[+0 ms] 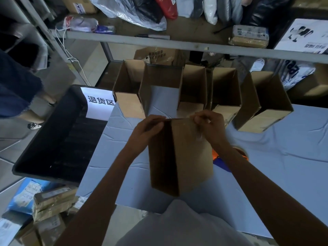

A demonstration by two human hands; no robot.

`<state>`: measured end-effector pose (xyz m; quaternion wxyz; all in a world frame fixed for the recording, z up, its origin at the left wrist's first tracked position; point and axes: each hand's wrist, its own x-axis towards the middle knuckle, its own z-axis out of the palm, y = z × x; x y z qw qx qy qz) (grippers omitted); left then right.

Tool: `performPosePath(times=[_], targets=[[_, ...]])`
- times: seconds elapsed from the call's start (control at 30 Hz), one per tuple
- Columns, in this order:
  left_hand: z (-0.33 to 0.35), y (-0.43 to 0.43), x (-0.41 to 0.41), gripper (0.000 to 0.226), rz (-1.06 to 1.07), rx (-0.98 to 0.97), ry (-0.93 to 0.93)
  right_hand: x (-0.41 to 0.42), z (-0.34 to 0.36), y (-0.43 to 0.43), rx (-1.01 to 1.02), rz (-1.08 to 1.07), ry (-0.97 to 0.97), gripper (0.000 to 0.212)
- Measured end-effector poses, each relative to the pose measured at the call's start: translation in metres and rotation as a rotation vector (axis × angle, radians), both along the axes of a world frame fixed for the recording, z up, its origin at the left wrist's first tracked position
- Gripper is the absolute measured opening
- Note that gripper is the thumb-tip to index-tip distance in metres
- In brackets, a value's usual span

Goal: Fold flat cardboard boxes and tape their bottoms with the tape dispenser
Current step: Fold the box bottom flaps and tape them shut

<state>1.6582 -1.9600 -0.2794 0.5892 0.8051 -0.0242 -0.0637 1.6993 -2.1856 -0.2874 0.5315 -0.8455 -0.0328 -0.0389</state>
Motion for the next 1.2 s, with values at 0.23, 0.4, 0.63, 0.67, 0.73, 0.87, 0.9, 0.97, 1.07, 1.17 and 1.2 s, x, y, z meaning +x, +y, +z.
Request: performPosePath(times=[0.23,0.4,0.63,0.67,0.73,0.87,0.9,0.97,1.07,1.17,1.2], targets=[[0.014,-0.010,0.003,0.025,0.307,0.385,-0.063,-0.029,0.004,0.017,0.113,0.077,0.274,0.059],[0.020,-0.005,0.006,0.028,0.330,0.476,0.034,-0.046,0.014,0.016,-0.084,0.371,0.295,0.079],[0.015,-0.002,0.000,0.031,0.291,0.413,0.064,-0.036,0.020,0.005,-0.169,0.347,0.168,0.050],[0.014,-0.004,-0.001,0.035,0.290,0.400,0.082,-0.037,0.021,0.006,-0.182,0.336,0.155,0.050],[0.013,-0.011,-0.007,0.048,0.255,0.399,0.100,-0.036,0.019,0.005,-0.174,0.297,0.159,0.048],[0.024,-0.018,-0.035,0.063,0.066,0.445,-0.321,-0.029,0.020,-0.003,-0.039,0.250,0.264,0.036],[0.026,-0.019,-0.044,0.056,-0.061,0.458,-0.438,-0.026,0.019,-0.004,0.003,0.252,0.302,0.033],[0.021,-0.019,-0.053,0.046,-0.310,0.563,-0.599,-0.020,0.018,-0.005,0.040,0.255,0.392,0.029],[0.010,-0.021,-0.046,0.037,-0.471,0.789,-0.656,-0.015,0.009,-0.004,0.033,0.327,0.538,0.026],[0.012,-0.025,-0.036,0.024,-0.568,0.753,-0.535,-0.017,0.002,-0.004,0.067,0.338,0.682,0.027],[0.013,-0.026,-0.032,0.025,-0.576,0.749,-0.482,-0.018,0.003,-0.008,0.060,0.352,0.662,0.030]])
